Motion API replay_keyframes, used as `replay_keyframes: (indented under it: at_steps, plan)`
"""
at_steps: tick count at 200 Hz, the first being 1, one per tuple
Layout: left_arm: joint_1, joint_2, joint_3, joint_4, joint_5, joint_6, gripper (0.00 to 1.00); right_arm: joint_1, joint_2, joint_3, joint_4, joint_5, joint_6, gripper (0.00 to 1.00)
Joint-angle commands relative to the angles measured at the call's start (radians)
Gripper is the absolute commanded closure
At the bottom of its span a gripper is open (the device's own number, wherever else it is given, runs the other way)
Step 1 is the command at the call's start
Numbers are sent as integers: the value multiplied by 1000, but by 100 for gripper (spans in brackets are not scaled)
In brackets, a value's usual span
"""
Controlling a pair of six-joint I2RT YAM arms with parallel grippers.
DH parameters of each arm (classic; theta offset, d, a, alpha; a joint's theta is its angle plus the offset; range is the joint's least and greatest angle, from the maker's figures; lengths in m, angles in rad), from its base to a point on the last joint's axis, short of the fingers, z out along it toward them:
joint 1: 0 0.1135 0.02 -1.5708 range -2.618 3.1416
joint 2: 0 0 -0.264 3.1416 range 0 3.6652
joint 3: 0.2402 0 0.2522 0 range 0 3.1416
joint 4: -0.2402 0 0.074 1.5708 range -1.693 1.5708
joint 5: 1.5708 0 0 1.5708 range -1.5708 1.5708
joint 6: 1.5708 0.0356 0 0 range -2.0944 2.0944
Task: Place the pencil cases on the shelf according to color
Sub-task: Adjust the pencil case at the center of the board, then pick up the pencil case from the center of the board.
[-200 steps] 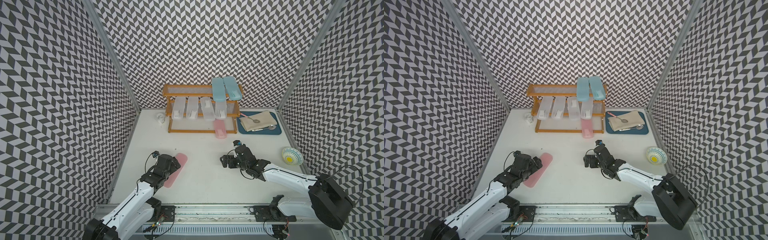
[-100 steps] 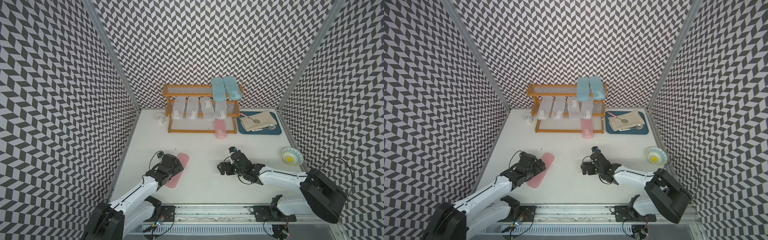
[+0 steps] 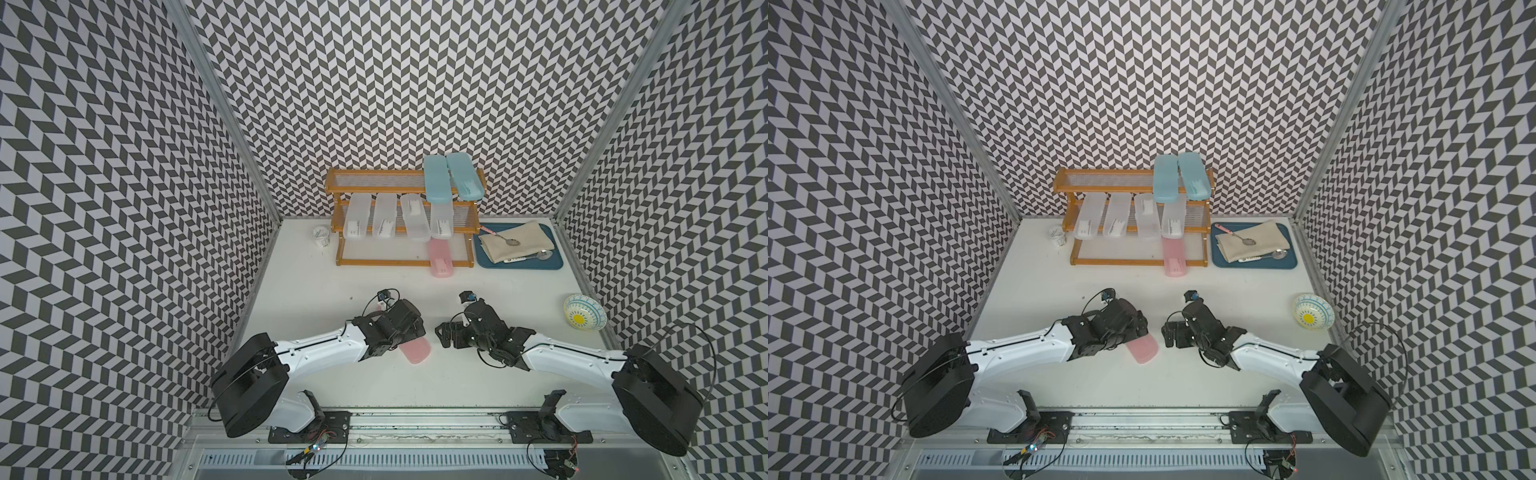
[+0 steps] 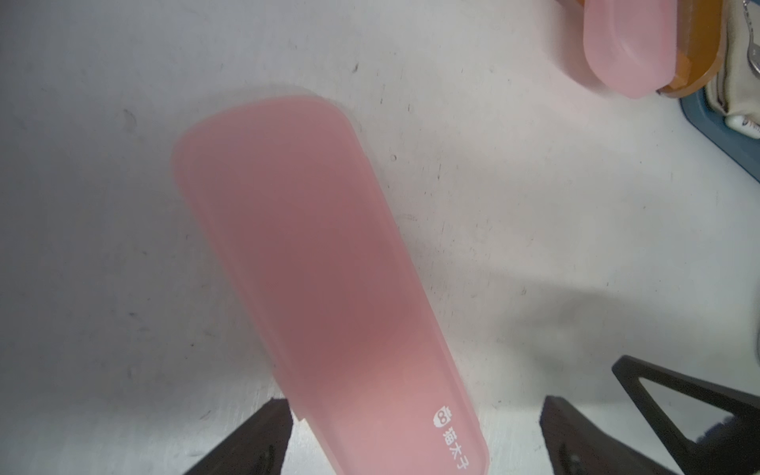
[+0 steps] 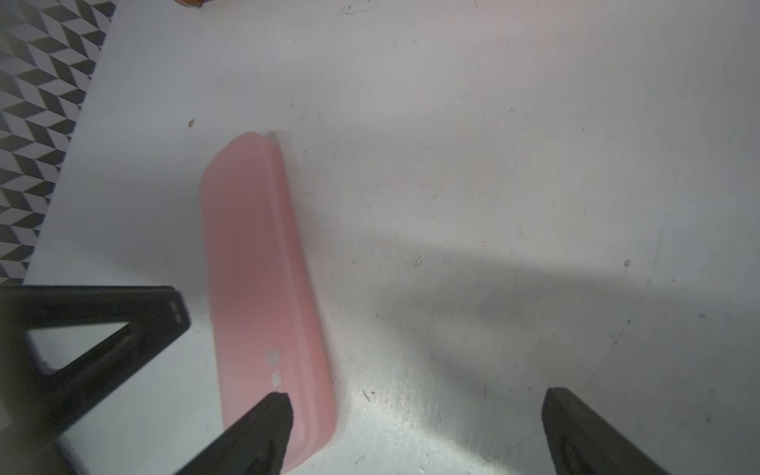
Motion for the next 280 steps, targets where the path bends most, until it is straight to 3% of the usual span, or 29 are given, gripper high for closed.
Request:
replay_keyframes:
  at_steps: [1,28,49,97,152,280]
  plan:
    - [10,-48,-23,-65,-72,-7,0,14,-69,-31,24,-43,-17,1]
    - [60,-186,-125,-77,-90,-9,0,54,-95,-40,18,-70,-72,1]
    - [139,-312,-205,-104,-87,16,0,133,-86,-1,-13,-14,-122,1]
    - [302,-532,-287,-112,-58,117,0,303,81,120,-58,83,-168,1]
    - [409,-547,-273,-114,-6,205,0,355,236,174,-60,168,-156,1]
    - [460,-592,-304,-109,19,220,0,413,381,210,-83,261,-45,4]
